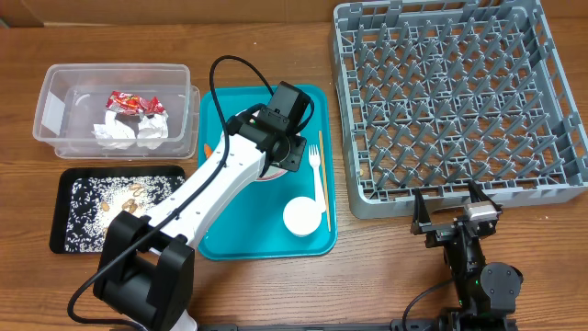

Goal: Sort waste into correct bins and load items into the dishwasher
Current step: 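Lower the bowl onto the pink plate and release it, then move the left gripper over the orange carrot and lower around it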

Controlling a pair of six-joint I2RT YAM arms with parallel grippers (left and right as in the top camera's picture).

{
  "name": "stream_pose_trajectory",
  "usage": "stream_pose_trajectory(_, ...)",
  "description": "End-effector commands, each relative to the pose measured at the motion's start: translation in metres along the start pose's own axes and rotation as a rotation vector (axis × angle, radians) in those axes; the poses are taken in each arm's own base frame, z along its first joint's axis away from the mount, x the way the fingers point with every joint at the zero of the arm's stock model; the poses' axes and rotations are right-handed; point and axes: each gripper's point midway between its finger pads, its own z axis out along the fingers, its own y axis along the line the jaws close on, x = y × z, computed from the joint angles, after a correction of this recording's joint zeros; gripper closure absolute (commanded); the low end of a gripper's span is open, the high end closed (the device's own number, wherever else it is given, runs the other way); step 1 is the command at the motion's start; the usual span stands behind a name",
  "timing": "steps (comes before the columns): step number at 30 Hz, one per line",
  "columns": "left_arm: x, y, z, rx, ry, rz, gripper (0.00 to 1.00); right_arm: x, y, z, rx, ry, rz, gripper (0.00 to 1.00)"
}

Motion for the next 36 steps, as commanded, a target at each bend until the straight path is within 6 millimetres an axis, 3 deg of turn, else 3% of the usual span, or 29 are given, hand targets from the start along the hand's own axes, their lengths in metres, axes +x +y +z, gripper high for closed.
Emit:
stream_pose_trajectory(1, -0.016, 0.004, -0.019, 0.014, -0.041, -0.006, 0.39, 0.002, 0.000, 0.000, 0.001, -0.005, 0.006, 0.00)
stream_pose_trajectory(8, -0.045, 0.027, -0.099, 0.016, -0.148, -0.108, 0.30, 0.002, 0.000, 0.000, 0.001, -0.005, 0.006, 0.00)
stream_pose_trajectory(12, -0.032, 0.043, -0.128, 0.008, -0.148, -0.198, 0.22, 0.002, 0.000, 0.000, 0.001, -0.005, 0.006, 0.00)
stream_pose_trajectory(13, -0.025, 0.046, -0.131, 0.002, -0.127, -0.220, 0.16, 0.002, 0.000, 0.000, 0.001, -0.005, 0.006, 0.00)
stream_pose_trajectory(16, -0.001, 0.050, -0.132, -0.020, -0.039, -0.287, 0.09, 0.002, 0.000, 0.000, 0.001, -0.005, 0.006, 0.00)
stream_pose_trajectory(17, 0.007, 0.053, -0.131, -0.036, -0.008, -0.309, 0.00, 0.002, 0.000, 0.000, 0.001, -0.005, 0.006, 0.00)
stream_pose_trajectory(24, 0.039, 0.066, -0.115, -0.133, 0.089, -0.439, 0.00, 0.002, 0.000, 0.000, 0.001, -0.005, 0.006, 0.00)
stream_pose_trajectory(30, 0.051, 0.083, -0.107, -0.205, 0.112, -0.542, 0.37, 0.002, 0.000, 0.000, 0.001, -0.005, 0.006, 0.00)
stream_pose_trajectory(33, 0.058, 0.095, -0.104, -0.243, 0.120, -0.621, 0.48, 0.002, 0.000, 0.000, 0.001, -0.005, 0.006, 0.00)
stream_pose_trajectory(36, 0.066, 0.108, -0.100, -0.296, 0.121, -0.730, 0.50, 0.002, 0.000, 0.000, 0.001, -0.005, 0.006, 0.00)
